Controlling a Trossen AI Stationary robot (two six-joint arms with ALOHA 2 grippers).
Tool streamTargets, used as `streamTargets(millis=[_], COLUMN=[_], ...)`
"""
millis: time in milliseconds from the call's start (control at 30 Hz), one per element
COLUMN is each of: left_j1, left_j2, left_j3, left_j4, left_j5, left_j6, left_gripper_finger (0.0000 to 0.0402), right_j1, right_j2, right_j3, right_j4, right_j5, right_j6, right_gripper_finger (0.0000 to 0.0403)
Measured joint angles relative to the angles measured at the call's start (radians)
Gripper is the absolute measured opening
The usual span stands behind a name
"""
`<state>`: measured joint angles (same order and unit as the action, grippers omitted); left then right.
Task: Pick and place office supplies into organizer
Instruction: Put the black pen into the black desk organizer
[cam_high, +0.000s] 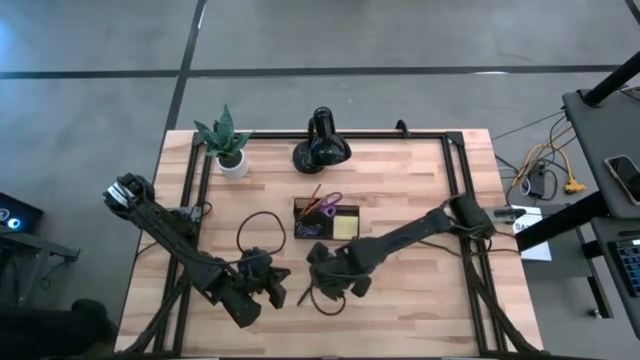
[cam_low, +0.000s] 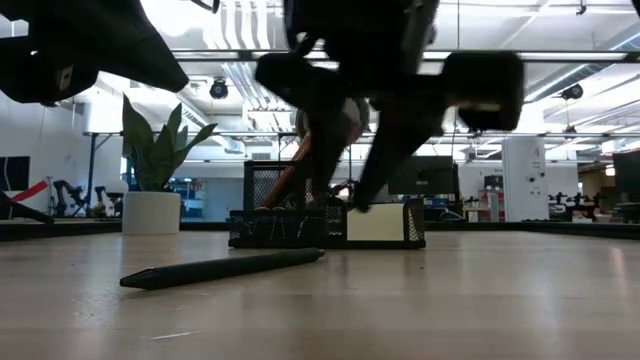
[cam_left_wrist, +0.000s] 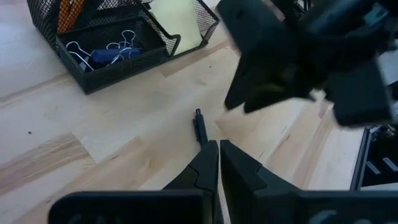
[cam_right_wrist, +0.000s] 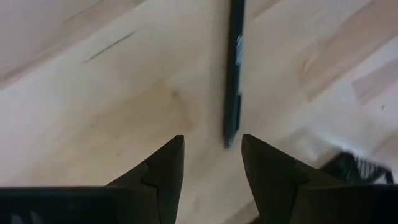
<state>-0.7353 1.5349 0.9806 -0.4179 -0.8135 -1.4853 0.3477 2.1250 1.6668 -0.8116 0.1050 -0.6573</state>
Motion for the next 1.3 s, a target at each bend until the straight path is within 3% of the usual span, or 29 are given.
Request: streamTargets(millis=[267,500,767,1067,1300], left_j1=[0.0,-0.008,-0.045,-0.052,-0.052], left_j2=[0.0,0.0,0.0,0.0,0.0], left_j3=[-0.002,0.003,0.007,0.005,-0.003], left_j4=[0.018,0.049,0.054,0.052,0.052], left_j5=[0.0,0.005,0.023,0.023,0.023], left_j6=[0.0,0.0,-0.001,0.0,0.0], left_gripper_finger=[0.0,0.0,0.0,0.0,0.0], right_j1=[-0.038,-0.102,-0.116,-0.084,-0.062], right_j2=[0.102,0.183,0.185,0.174,0.173], right_j3=[0.109,0.189,0.177,0.275,0.212], right_j4=[0.045,0.007,-0.054,-0.219,-0.22], right_j5=[-0.039,-0.085,-0.132,-0.135,-0.165], right_j6=[-0.049,0.008,0.037,0.168,0.19], right_gripper_finger=[0.0153,0.0152,0.0153,0.0146,0.0146])
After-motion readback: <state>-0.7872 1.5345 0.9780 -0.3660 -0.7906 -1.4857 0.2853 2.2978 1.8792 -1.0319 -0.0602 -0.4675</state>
